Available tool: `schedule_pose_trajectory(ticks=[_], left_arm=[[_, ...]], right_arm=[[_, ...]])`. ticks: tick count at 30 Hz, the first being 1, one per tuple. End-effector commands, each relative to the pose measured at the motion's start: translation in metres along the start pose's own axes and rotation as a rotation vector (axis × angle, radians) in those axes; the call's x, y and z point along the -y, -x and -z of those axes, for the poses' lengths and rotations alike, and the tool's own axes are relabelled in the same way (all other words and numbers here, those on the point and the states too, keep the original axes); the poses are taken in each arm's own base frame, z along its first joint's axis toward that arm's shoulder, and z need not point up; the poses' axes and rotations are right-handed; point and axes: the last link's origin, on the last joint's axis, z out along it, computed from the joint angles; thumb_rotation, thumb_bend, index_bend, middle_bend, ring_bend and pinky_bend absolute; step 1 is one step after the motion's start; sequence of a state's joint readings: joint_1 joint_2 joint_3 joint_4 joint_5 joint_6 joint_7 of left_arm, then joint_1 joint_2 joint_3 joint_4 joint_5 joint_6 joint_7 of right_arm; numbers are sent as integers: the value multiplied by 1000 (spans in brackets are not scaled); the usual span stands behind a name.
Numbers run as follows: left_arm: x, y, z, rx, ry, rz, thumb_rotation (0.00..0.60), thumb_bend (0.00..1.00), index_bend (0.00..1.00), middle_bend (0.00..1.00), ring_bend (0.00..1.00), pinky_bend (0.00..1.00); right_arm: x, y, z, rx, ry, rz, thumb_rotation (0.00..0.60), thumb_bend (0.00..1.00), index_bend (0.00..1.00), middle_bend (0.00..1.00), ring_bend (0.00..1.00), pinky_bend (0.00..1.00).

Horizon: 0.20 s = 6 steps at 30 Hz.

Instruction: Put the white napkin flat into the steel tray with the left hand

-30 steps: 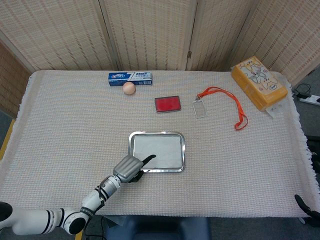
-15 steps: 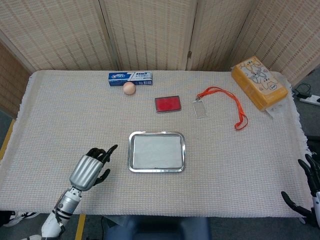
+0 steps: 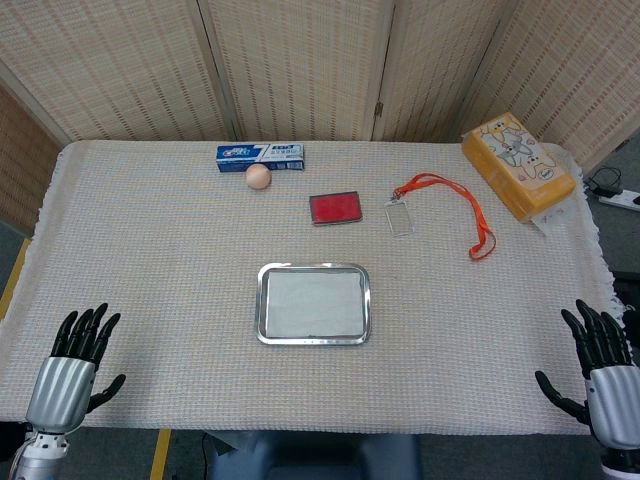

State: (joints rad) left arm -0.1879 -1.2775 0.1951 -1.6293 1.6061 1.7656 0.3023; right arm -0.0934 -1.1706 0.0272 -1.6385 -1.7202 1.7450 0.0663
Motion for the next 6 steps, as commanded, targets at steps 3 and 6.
schedule_pose_trajectory(ticks=[3,6], left_arm=[[15,-4,-1,36,-59,33,600,232,0,0,0,0],[15,-3,-3,41,-49,32,600,233,0,0,0,0]], right_arm=[[-4,-2,-2,50,23,33,600,310,0,0,0,0],[-8,-6,-4,67,32,58,600,309,0,0,0,0]])
